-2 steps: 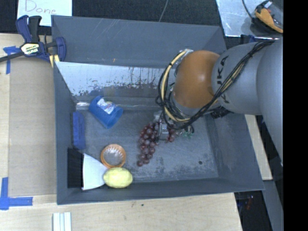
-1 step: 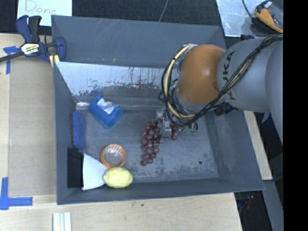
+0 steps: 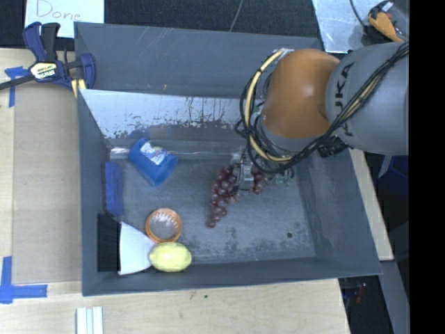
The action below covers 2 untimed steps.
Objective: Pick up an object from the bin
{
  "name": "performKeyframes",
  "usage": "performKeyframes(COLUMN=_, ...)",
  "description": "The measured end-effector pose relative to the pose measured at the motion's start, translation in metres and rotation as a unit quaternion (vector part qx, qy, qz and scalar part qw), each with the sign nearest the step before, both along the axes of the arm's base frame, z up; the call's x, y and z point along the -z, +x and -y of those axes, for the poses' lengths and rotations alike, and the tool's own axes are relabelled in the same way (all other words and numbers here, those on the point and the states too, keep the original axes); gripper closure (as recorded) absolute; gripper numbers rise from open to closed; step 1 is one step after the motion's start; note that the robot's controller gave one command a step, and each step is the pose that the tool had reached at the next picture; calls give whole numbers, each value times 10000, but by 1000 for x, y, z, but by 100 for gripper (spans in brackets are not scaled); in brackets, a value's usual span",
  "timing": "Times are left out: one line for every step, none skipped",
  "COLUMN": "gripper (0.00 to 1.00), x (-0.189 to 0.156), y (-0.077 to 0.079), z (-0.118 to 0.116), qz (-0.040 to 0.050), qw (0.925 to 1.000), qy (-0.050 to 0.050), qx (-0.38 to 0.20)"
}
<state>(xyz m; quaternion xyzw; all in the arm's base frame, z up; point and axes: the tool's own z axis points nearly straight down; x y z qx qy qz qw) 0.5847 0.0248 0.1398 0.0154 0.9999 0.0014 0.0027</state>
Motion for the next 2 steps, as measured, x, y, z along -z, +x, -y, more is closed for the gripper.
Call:
performKeyframes(gripper=100, x=-16, y=1, z=0, qz=33, qw=10000, qy=1, qx=0)
performKeyframes(gripper=100, x=-26, y=0, z=0, qz=-6, qw=10000, qy=0, qx=0)
